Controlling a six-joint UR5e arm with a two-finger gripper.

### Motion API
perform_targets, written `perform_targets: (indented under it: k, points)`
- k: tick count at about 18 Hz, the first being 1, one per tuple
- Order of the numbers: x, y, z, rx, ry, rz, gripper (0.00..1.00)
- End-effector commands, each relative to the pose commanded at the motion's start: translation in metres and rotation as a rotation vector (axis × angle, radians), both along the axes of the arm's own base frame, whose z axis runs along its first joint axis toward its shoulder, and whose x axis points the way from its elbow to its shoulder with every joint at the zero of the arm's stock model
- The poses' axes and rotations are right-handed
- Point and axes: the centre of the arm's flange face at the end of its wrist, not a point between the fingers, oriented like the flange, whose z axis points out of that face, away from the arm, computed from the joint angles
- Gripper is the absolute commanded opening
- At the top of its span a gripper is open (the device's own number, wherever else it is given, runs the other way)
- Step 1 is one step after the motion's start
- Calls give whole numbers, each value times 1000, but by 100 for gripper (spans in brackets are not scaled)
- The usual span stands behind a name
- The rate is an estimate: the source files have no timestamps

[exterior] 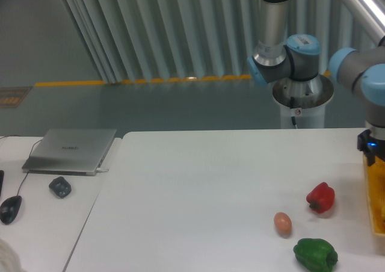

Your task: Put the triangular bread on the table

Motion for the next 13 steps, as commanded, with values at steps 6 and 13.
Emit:
perform_targets:
  k: [6, 13]
  points:
    - [-26, -29, -11, 4, -24, 74, 100]
    - [-47, -59, -36, 71, -97, 191, 100]
